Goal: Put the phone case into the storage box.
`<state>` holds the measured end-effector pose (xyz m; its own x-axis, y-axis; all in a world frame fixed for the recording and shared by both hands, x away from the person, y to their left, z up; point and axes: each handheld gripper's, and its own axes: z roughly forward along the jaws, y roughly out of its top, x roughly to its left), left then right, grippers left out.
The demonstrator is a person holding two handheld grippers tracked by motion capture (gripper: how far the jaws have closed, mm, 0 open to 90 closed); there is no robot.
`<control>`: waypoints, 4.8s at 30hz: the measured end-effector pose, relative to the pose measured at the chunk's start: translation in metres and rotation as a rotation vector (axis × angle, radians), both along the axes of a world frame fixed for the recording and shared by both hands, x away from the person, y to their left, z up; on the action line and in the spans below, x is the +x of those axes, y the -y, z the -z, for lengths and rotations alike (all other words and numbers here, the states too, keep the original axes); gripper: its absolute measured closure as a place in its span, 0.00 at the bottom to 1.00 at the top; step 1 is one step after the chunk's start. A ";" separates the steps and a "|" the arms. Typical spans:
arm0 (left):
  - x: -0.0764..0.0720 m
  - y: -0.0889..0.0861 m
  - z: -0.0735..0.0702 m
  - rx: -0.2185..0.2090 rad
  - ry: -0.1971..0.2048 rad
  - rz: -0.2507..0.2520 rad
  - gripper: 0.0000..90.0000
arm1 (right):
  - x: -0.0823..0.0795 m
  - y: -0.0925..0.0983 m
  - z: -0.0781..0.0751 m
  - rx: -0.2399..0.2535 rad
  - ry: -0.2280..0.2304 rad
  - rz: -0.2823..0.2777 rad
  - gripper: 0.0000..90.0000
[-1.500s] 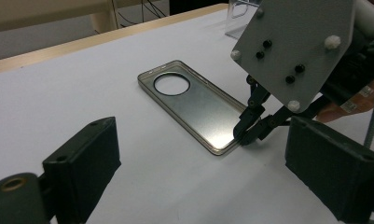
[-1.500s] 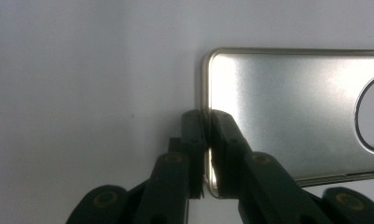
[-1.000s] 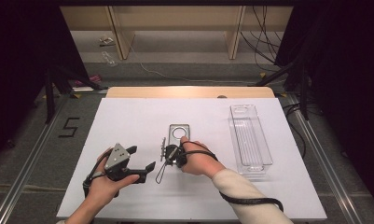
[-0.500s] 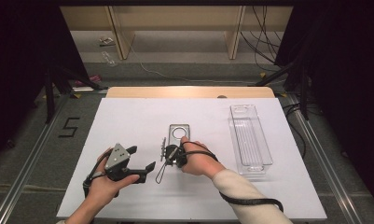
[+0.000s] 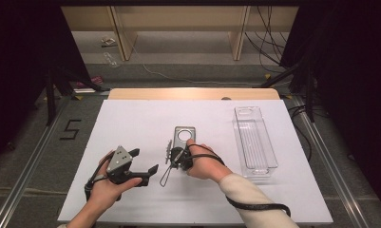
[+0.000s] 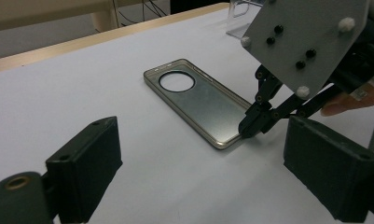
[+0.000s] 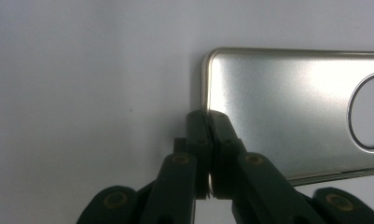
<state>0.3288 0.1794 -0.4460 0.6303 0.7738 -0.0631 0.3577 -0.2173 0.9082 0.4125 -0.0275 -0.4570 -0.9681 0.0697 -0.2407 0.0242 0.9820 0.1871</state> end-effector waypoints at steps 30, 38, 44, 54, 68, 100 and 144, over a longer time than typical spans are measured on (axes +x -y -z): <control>0.000 -0.001 0.000 0.000 -0.004 -0.007 0.13 | -0.014 0.019 -0.018 0.111 0.036 0.012 0.99; 0.001 -0.001 0.000 0.000 -0.004 -0.009 0.13 | -0.017 0.027 -0.022 0.154 0.048 0.009 0.99; 0.001 -0.001 0.000 -0.001 -0.003 -0.010 0.14 | -0.020 0.034 -0.024 0.192 0.053 0.018 0.99; 0.001 -0.002 0.000 0.000 -0.004 -0.012 0.14 | -0.026 0.040 -0.027 0.241 0.059 0.020 0.99; 0.001 -0.002 0.001 0.003 -0.005 -0.014 0.14 | -0.033 0.048 -0.027 0.283 0.067 0.010 0.99; 0.011 -0.003 -0.002 -0.011 -0.065 -0.048 0.17 | -0.054 0.056 -0.029 0.355 0.092 -0.024 0.99; 0.075 0.038 -0.029 -0.092 -0.179 -0.048 0.37 | -0.081 0.040 -0.033 0.409 0.129 -0.090 0.99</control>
<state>0.4040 0.1413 -0.4167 0.5651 0.7885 -0.2427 0.5229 -0.1147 0.8447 0.3311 -0.0673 -0.4235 -0.9387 0.1009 -0.3297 -0.1070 0.8237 0.5568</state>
